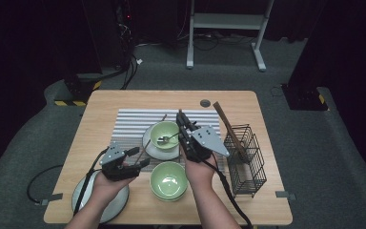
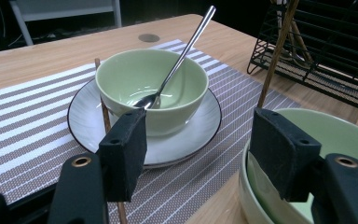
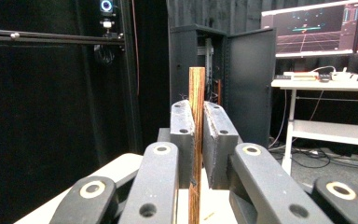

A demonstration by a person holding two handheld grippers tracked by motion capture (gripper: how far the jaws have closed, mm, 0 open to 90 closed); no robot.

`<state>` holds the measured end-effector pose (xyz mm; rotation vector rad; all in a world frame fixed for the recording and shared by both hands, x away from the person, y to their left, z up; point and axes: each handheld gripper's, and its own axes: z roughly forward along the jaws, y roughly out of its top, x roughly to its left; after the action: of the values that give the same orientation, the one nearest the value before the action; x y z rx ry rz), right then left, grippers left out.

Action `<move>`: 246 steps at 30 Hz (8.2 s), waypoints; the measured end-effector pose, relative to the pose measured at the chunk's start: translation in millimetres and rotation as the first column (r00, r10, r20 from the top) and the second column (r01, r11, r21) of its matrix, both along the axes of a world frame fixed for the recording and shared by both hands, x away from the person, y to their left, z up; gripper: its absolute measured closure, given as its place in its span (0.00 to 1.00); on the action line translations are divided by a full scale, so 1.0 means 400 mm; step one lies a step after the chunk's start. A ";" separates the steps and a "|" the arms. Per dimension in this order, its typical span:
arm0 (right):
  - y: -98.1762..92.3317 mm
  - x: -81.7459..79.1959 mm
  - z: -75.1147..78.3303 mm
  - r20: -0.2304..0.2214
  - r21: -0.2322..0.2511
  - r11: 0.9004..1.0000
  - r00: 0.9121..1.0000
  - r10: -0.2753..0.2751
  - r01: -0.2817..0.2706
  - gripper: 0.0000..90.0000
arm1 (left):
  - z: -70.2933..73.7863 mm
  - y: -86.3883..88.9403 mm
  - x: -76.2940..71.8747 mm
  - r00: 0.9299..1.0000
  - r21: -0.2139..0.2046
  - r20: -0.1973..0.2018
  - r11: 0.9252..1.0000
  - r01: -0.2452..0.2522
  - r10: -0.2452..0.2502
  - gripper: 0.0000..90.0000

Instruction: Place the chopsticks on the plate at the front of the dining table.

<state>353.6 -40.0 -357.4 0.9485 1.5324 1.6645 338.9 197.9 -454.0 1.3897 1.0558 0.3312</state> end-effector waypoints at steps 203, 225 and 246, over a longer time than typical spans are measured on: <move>0.065 0.009 -0.165 -0.208 0.021 0.998 0.976 0.063 -0.060 0.62 | -0.008 -0.003 -0.047 0.993 -0.089 0.061 0.990 0.107 -0.101 0.94; 0.047 -0.021 -0.124 -0.161 -0.062 0.997 0.986 0.036 -0.046 0.59 | 0.002 0.012 -0.036 0.998 -0.063 0.049 0.997 0.051 -0.048 0.94; -0.083 -0.066 -0.165 -0.142 -0.180 0.983 0.988 -0.057 0.031 0.53 | 0.010 0.054 -0.014 0.998 -0.009 0.023 0.999 -0.053 0.053 0.94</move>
<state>327.1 -73.2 -423.5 1.0195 1.7125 1.4267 333.2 219.6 -449.9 1.3495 1.0746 0.3809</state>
